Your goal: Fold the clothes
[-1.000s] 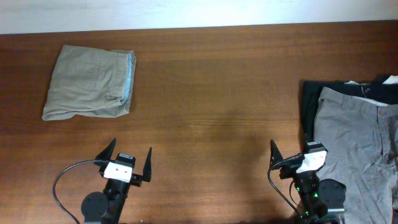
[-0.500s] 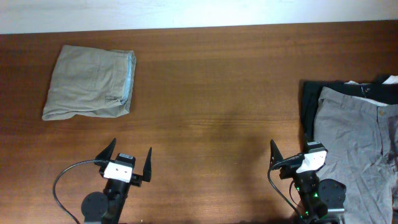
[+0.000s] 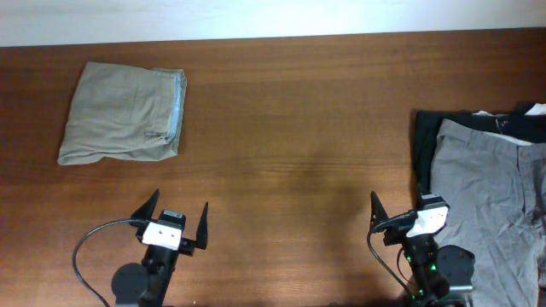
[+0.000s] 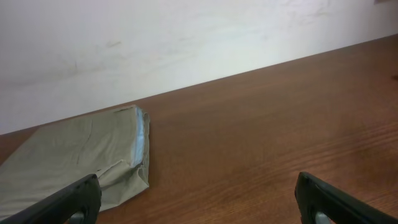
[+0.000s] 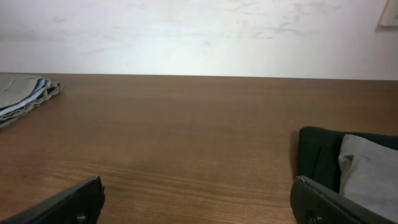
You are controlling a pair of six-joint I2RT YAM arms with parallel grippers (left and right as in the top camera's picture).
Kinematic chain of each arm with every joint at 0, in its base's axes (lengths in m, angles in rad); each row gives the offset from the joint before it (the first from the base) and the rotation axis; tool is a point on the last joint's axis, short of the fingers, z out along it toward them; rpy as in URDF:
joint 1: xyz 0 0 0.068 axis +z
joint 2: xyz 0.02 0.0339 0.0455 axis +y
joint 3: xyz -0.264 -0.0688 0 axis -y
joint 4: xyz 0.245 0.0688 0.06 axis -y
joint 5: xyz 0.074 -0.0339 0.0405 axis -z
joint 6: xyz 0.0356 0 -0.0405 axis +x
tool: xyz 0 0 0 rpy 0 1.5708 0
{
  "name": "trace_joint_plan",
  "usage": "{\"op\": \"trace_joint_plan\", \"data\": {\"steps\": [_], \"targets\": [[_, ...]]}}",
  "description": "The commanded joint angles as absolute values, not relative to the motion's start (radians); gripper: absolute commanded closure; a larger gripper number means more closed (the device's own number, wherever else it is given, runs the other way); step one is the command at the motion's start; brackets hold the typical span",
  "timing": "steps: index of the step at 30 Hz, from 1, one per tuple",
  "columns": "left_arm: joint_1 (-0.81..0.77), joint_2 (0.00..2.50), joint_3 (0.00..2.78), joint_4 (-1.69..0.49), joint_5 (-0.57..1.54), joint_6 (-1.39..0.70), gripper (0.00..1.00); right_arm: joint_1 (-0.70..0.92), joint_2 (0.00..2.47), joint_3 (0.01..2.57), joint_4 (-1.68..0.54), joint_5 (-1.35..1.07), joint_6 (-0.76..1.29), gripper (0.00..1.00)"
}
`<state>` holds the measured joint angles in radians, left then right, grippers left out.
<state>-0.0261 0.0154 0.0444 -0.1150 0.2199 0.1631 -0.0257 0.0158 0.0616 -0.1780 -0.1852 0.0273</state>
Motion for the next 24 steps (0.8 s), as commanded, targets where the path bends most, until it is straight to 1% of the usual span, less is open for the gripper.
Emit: {"op": "trace_joint_plan", "data": {"steps": [1,14,18,21,24], "targets": [[-0.03,0.006,0.034,-0.116,0.214,0.154,0.01,-0.033,0.009,0.056,-0.182,-0.199,0.039,0.01],[-0.03,0.006,0.038,-0.109,0.238,0.15,0.01,-0.033,0.009,0.064,-0.182,-0.257,0.039,0.01],[-0.03,0.008,0.104,-0.117,0.268,0.15,0.01,-0.033,0.009,0.111,-0.183,-0.304,0.044,0.01],[-0.03,0.065,0.211,-0.167,0.266,0.15,0.01,-0.033,0.017,0.187,-0.219,-0.305,0.069,0.01],[-0.03,0.218,0.323,-0.223,0.243,0.151,0.01,-0.033,0.083,0.26,-0.242,-0.303,0.069,0.02]]}}
